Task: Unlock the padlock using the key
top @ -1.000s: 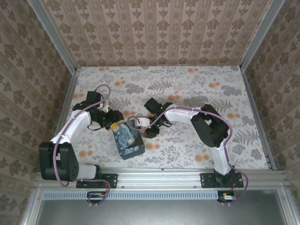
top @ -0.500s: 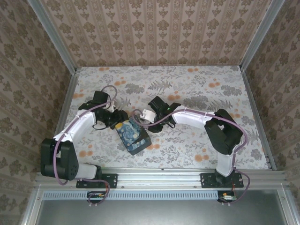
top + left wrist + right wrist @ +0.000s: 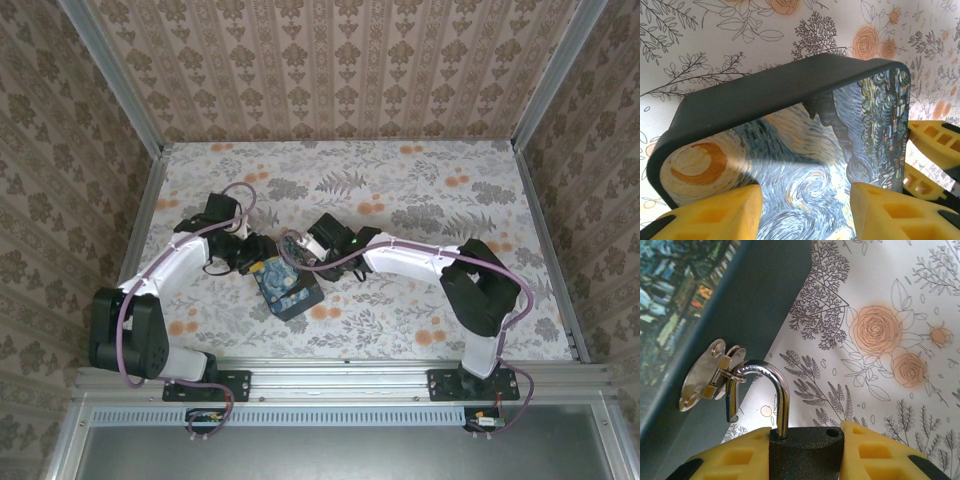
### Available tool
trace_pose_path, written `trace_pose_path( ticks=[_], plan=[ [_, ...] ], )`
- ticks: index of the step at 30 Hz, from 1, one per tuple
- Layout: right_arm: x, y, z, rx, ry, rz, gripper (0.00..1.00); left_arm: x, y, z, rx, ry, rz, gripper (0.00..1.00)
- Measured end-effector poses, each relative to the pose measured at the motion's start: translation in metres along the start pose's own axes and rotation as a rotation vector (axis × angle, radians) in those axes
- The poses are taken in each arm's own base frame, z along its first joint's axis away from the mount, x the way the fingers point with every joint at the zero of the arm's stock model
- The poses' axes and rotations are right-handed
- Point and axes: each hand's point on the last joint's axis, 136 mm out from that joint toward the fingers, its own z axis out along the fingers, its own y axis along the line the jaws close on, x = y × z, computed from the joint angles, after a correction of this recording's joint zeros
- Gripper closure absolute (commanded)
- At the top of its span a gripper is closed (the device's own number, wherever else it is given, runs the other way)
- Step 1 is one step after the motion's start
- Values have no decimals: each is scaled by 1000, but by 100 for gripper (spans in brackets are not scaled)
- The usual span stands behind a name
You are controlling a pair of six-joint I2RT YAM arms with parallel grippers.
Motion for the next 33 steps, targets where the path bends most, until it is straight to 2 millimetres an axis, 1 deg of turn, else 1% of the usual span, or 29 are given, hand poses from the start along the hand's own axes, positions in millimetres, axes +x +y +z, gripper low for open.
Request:
trace_pose_path(
  ticks=[3,9,12,16,18,22,27,30,33],
  plan=[
    [-7,-2,-16,42,-27,29,86,-5,-2,-1,2,-15,7,49],
    [-32,-9,-67,62,-178,116,87,-18,-12,2,60,-70,32,49],
    [-39,-11,-82,60,-242,158,87,-21,-15,8,103,-90,29,49],
    [-37,-11,-81,59,-250,185,87,-24,-19,13,150,-109,16,50],
    [-36,-12,-80,64,-248,194,88,-27,-23,12,174,-120,18,50],
    [-40,-14,-79,69,-271,218,88,-34,-33,11,221,-142,27,50],
    [-41,-20,-79,86,-281,220,89,-37,-37,12,241,-145,20,50],
    [-41,-24,-77,106,-288,190,89,-44,-44,6,253,-163,16,50],
    [-41,-33,-75,122,-303,170,89,-58,-59,-8,279,-206,35,50]
  ],
)
